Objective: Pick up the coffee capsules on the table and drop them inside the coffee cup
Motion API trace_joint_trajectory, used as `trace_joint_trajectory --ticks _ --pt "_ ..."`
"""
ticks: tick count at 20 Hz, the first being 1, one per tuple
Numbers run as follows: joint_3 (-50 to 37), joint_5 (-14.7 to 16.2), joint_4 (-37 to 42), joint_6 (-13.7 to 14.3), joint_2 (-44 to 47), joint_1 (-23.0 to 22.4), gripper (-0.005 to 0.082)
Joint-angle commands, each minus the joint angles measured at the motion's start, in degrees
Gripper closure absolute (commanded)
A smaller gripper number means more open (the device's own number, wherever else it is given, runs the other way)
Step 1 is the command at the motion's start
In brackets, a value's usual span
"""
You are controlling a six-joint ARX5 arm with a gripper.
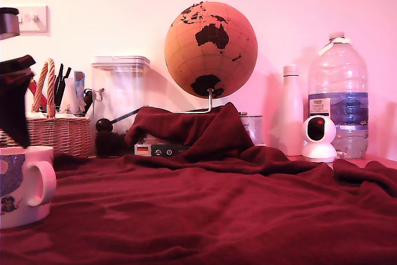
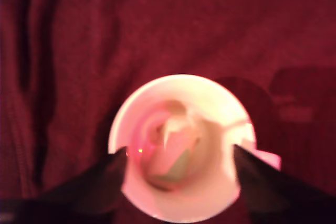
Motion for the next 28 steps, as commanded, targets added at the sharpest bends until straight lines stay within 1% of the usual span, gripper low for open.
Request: trace_joint_trajectory --ticks 1,5,7,8,9,10,12,13,14,18,21,22,27,28 --pt "0.96 -0.13 -0.52 0.26 0.46 0.07 0.0047" --pt "2.69 -0.11 -1.68 0.28 0.37 0.07 0.0052" --pt "2.8 0.09 -2.03 0.44 0.37 0.07 0.0122" --pt "2.8 0.22 -2.38 0.46 0.37 0.07 0.0188" --pt "2.8 0.59 -2.71 0.46 0.37 0.07 0.0275" --pt "2.8 0.85 -2.99 0.46 0.37 0.07 0.0389" --pt "2.8 2.32 -3.45 0.46 -0.07 0.07 0.0658" --pt "2.8 2.64 -3.28 0.44 -0.46 0.07 0.0753" --pt "2.8 3.23 -3.15 0.46 -1.2 0.07 0.0795" --pt "2.8 3.76 -1.49 0.44 -6.71 0.04 0.0793" --pt "2.8 5.07 -0.59 0.44 -12.17 0.07 0.0793" --pt "2.8 5.07 -0.68 0.39 -13.35 0.07 0.0793" --pt "2.75 5.27 -4.66 0.22 -14.56 0.04 0.0793" --pt "2.75 5.49 -5.18 -0.22 -14.6 -0.02 0.0793"
